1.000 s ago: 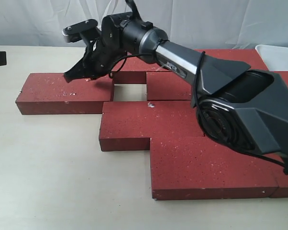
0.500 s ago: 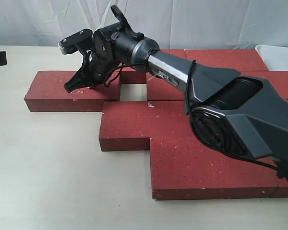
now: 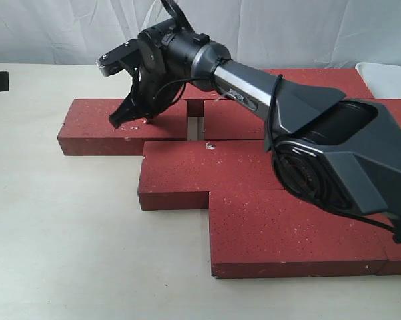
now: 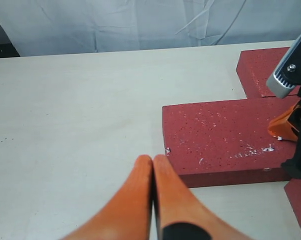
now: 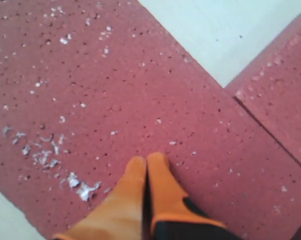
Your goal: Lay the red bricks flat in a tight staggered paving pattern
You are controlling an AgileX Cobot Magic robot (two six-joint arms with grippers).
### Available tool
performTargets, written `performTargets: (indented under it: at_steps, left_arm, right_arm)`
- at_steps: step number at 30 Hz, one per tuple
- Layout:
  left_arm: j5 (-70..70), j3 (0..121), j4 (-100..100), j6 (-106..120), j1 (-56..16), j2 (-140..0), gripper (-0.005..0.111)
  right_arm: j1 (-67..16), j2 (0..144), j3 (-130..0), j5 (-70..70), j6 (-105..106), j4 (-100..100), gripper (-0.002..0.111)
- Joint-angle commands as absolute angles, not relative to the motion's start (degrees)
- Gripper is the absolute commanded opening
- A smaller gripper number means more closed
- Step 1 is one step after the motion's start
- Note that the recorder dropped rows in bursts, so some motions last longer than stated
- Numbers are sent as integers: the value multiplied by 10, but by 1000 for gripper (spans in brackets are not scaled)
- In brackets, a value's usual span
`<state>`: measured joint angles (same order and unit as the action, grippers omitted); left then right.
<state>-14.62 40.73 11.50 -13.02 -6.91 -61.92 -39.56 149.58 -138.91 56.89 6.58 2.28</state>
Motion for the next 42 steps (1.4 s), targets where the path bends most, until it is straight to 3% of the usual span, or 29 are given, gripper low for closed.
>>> performTargets:
  at_steps: [1, 17, 27, 29, 35, 42]
  left_arm:
    - [-141, 407, 116, -133, -69, -620, 0]
    - [-141, 407, 116, -133, -69, -620, 0]
    - [-141, 407, 116, -133, -69, -620, 0]
    - [-141, 407, 116, -133, -69, -620, 0]
    - [-141, 407, 116, -133, -69, -620, 0]
    - [-141, 407, 116, -133, -69, -620, 0]
  right_arm:
    - [-373, 1490, -1386, 621, 68, 49, 1]
    - [-361, 1472, -1386, 644, 57, 82, 1]
    - [-366, 1368, -1373, 675, 82, 14, 1]
    - [-366, 1324, -1315, 697, 91, 30, 1]
    - [-342, 1097, -901, 452, 95, 37, 1]
    - [-181, 922, -698, 439, 94, 35, -1]
